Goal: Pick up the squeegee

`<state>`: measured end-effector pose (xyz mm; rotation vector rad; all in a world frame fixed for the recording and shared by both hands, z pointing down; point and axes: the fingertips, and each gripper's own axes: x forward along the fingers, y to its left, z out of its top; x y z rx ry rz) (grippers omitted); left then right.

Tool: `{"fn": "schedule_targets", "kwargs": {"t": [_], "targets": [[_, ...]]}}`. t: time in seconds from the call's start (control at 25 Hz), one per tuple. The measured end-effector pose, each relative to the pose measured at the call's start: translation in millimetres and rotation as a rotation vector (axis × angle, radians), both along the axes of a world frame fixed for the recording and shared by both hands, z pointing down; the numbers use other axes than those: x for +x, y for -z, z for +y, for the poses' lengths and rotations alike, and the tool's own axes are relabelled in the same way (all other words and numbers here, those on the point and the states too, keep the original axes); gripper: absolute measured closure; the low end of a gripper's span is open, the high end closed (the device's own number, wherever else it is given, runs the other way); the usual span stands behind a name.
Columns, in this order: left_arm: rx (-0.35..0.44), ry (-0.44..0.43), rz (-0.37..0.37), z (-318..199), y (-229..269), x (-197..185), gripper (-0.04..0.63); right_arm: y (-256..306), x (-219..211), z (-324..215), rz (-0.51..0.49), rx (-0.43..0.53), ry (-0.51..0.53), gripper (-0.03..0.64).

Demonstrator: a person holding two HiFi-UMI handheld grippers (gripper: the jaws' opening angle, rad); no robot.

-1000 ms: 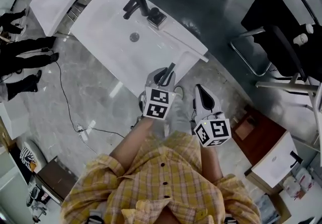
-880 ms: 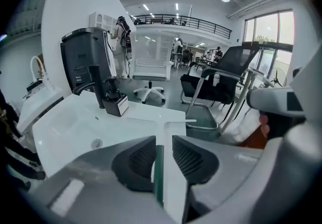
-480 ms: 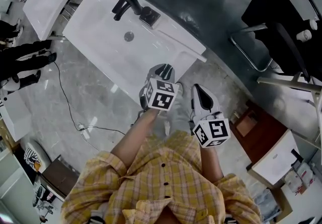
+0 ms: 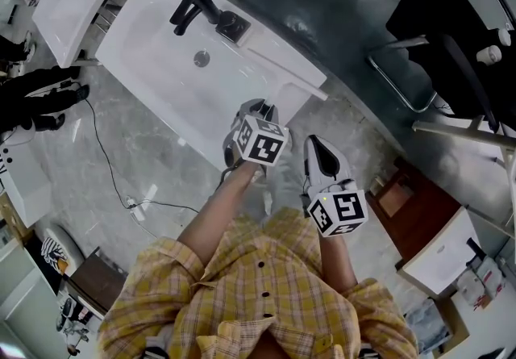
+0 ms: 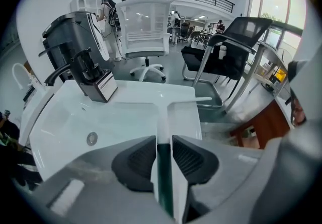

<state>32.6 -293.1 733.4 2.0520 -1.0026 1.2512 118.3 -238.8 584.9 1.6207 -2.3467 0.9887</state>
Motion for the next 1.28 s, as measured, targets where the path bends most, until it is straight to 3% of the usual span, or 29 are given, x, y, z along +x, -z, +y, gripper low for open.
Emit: {"fn": "schedule_targets", "kwargs": {"t": [0.64,0.96,1.28], "targets": [[-0.047,0.049,-0.011,8,-5,-3,0.508,8,8,6,0.006,0.011,0.005,0.614],[-0.007,0.054,0.015,15,18,-6,0.508,22,2,16,0.011,0.039,0.016,0.614],[0.098,0.096,0.094,26,68,-11,0.508,41,-3,36,0.030,0.065,0.021,0.614]]}}
